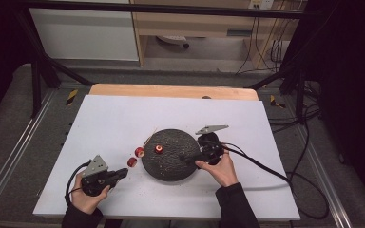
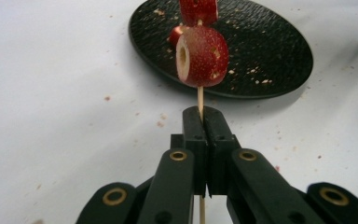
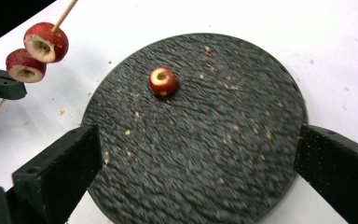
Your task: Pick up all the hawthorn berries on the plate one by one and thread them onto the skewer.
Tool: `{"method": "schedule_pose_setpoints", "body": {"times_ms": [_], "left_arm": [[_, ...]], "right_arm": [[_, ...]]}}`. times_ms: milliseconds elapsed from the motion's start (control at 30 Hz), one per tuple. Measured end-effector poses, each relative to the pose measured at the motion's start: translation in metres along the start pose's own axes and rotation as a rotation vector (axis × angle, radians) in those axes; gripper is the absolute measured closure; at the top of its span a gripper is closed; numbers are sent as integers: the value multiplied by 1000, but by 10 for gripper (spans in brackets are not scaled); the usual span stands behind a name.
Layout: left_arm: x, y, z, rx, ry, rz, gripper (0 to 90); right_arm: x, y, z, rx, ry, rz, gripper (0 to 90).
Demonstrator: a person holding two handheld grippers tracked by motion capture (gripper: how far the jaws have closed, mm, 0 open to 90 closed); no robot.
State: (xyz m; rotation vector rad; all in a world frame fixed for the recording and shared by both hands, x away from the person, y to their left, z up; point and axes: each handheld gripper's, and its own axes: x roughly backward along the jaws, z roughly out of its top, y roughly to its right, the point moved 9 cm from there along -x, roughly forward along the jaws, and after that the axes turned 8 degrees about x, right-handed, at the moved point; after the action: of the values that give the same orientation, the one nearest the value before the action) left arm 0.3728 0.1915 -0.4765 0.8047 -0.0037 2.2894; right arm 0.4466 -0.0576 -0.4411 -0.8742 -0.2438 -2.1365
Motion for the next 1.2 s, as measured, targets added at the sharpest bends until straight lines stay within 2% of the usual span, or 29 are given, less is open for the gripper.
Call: {"method": "schedule_pose_setpoints", "body": {"times_ms": [267,467,767,967,1200], "left_arm": [[7,-10,-1,21,15,1,883],[9,-14,-1,23,13,5,884],[6,-18,-4,27,-1,17,884],[6,-19,-4,29,-3,17,883],[5,-20,-4,34,-9,19,883]], "right_arm": [[-24,-10,18,38,-75,-3,22],[-43,-20,28,73,-114,13,32],[-72,-24,38,126,-188,8,72],[-88,-25,42,152,-236,11,150],[-102,-22,41,153,-287,21,277]]}}
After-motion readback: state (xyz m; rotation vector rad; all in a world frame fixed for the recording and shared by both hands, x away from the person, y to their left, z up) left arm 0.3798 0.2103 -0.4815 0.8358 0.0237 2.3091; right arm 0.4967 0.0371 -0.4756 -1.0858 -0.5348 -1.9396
